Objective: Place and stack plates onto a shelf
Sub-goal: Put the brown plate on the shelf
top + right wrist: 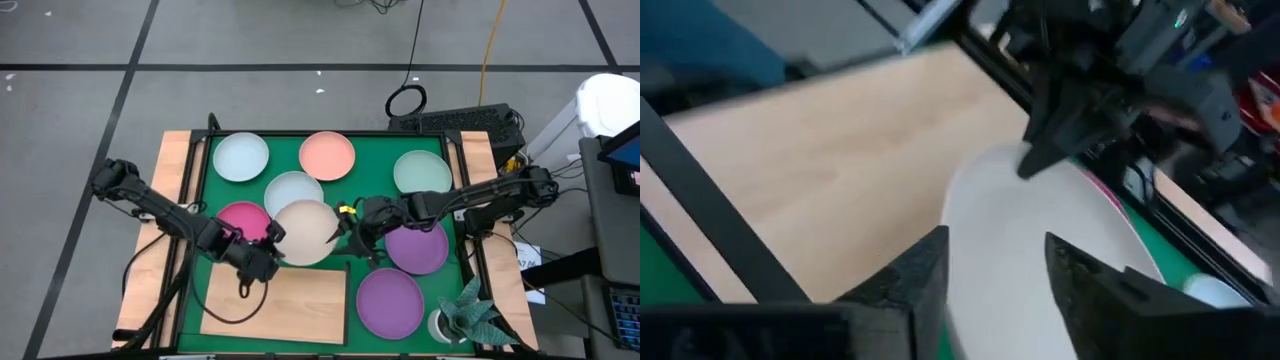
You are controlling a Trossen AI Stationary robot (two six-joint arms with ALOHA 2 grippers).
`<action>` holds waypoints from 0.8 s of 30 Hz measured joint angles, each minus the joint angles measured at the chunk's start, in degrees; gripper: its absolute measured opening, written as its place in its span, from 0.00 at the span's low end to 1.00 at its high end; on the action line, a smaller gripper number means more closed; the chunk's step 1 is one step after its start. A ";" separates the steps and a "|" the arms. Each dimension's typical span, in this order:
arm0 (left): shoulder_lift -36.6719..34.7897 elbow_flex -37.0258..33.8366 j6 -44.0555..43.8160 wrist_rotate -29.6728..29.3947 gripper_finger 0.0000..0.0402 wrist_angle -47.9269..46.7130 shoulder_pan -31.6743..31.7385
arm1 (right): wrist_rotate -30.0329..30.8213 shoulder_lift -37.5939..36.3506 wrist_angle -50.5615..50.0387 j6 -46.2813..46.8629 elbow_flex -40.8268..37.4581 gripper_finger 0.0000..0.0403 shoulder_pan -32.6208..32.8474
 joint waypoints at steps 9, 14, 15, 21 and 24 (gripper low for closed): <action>-0.37 0.00 -7.99 2.83 0.04 -5.60 -10.20 | -0.67 -0.48 1.51 2.54 0.00 0.44 0.58; -0.39 0.00 -11.85 7.04 0.04 -5.92 -16.32 | -0.33 -3.02 2.04 5.14 0.00 0.42 0.66; -0.39 0.00 -12.37 7.03 0.04 -5.91 -17.57 | -0.30 -3.59 2.21 6.05 0.00 0.42 0.66; -0.41 0.00 -17.04 7.30 0.04 -5.91 -23.62 | -0.25 -7.04 2.64 10.95 0.00 0.42 0.68; -0.39 0.00 -20.70 7.29 0.04 -5.91 -25.92 | -0.25 -7.92 2.44 12.96 0.02 0.42 0.68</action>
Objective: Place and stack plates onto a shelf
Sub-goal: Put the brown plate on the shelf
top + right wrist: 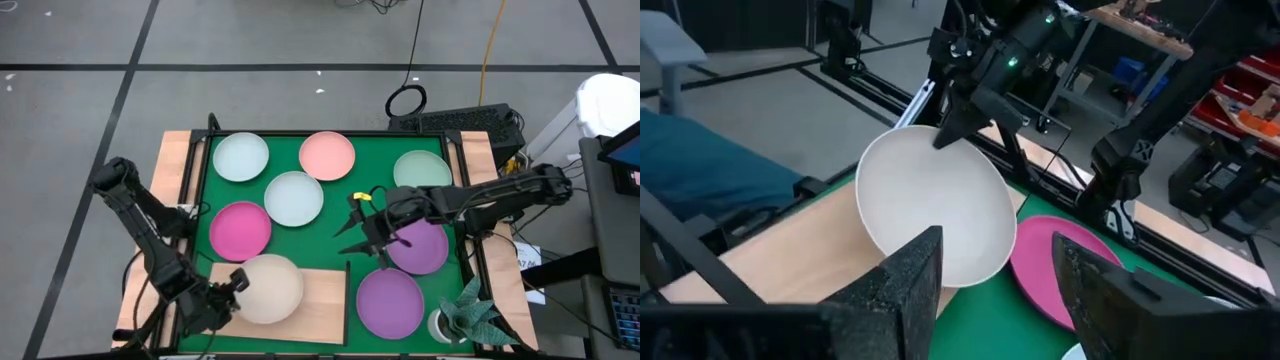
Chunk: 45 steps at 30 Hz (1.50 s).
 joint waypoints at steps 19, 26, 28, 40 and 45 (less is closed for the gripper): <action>-0.02 0.00 -11.61 2.86 0.04 0.13 -4.32 | 0.00 -0.10 -0.22 1.12 -0.02 0.42 0.00; -0.02 0.00 -16.88 1.71 0.05 0.00 -4.31 | 0.02 -0.10 -1.67 2.69 -0.04 0.42 0.00; -0.02 0.00 -18.65 1.66 0.06 0.00 -4.31 | 0.00 -0.10 -1.69 3.16 -0.43 0.42 0.00; -0.02 0.00 -31.44 1.37 0.32 -0.17 -4.16 | 0.02 -0.10 -0.95 4.22 -2.54 0.42 0.00; -0.02 0.00 -32.13 -4.28 0.33 0.46 -1.90 | 0.24 -0.10 -0.65 5.78 -2.56 0.42 0.00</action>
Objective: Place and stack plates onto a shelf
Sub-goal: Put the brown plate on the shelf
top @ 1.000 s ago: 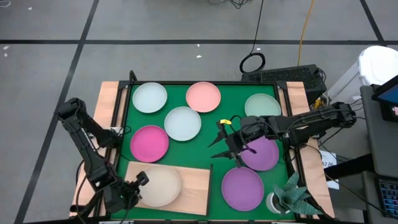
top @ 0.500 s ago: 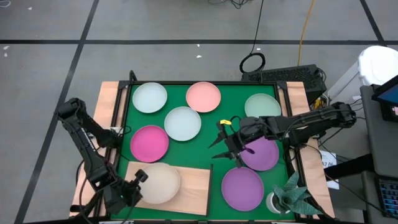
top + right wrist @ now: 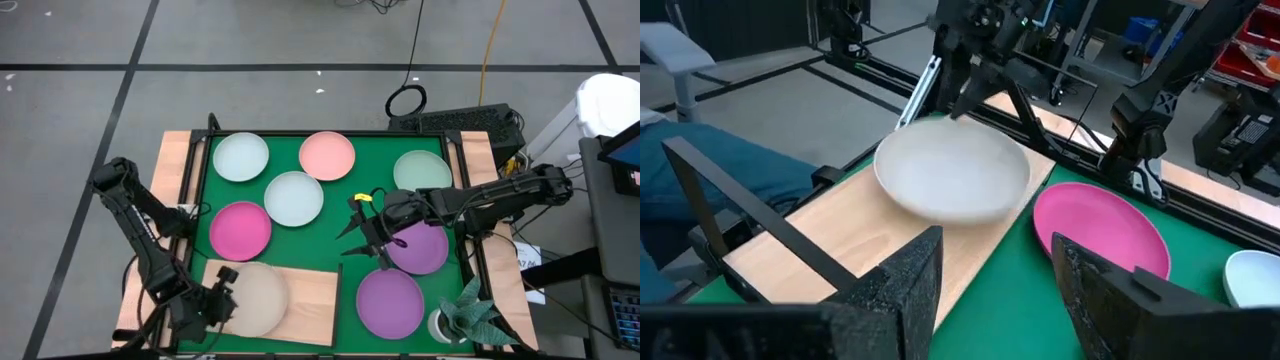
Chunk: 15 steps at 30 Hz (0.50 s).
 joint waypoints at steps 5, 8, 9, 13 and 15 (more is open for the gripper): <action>0.00 0.00 -0.13 -7.88 0.33 1.06 4.60 | 8.23 0.02 0.54 3.71 0.00 0.42 0.39; 0.00 0.00 1.57 -11.09 0.33 2.03 7.95 | 12.12 1.07 1.26 4.77 0.02 0.42 1.41; 0.02 0.00 3.24 -12.43 0.33 2.69 8.94 | 13.32 1.54 1.16 4.78 0.00 0.42 1.86; 0.02 0.00 6.41 -18.12 0.33 7.53 12.69 | 18.83 3.12 1.20 4.49 0.48 0.42 2.79; 0.02 0.00 7.85 -18.43 0.33 11.69 14.51 | 20.62 3.08 1.08 4.38 0.53 0.42 3.10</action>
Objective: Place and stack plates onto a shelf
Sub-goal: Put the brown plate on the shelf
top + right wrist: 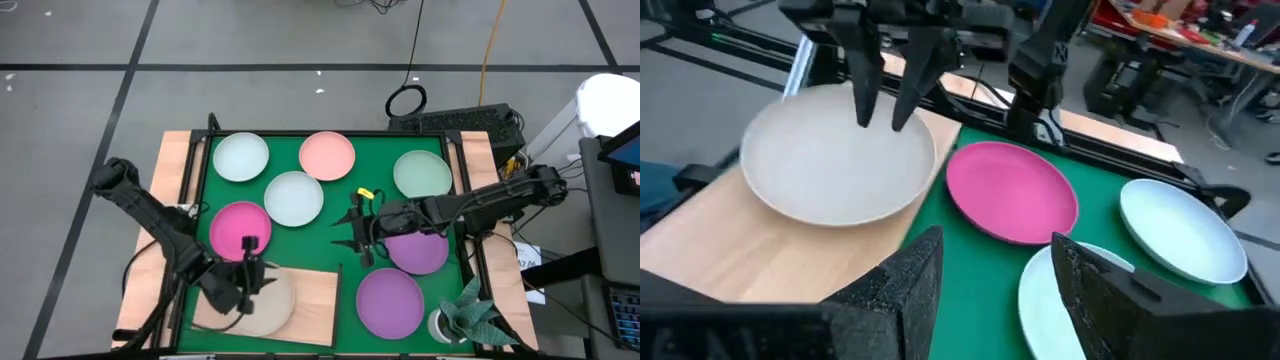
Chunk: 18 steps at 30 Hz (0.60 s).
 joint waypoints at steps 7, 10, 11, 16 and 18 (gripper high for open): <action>2.82 0.00 3.21 6.69 0.33 16.14 3.16 | 3.05 -0.72 -0.46 0.33 0.10 0.42 0.28; 6.20 0.00 2.83 10.45 0.33 21.13 3.70 | 3.45 -0.74 -1.73 0.24 0.12 0.42 0.28; 7.41 0.00 3.11 11.18 0.33 22.15 3.73 | 4.54 -0.73 -2.43 -0.13 0.12 0.42 0.31; 13.10 1.53 3.59 11.58 0.33 21.04 4.71 | 10.60 -0.74 -6.15 -2.71 0.12 0.42 0.11; 15.60 3.95 2.64 12.92 0.33 16.93 5.37 | 10.20 -1.21 -6.99 -2.82 0.12 0.42 0.13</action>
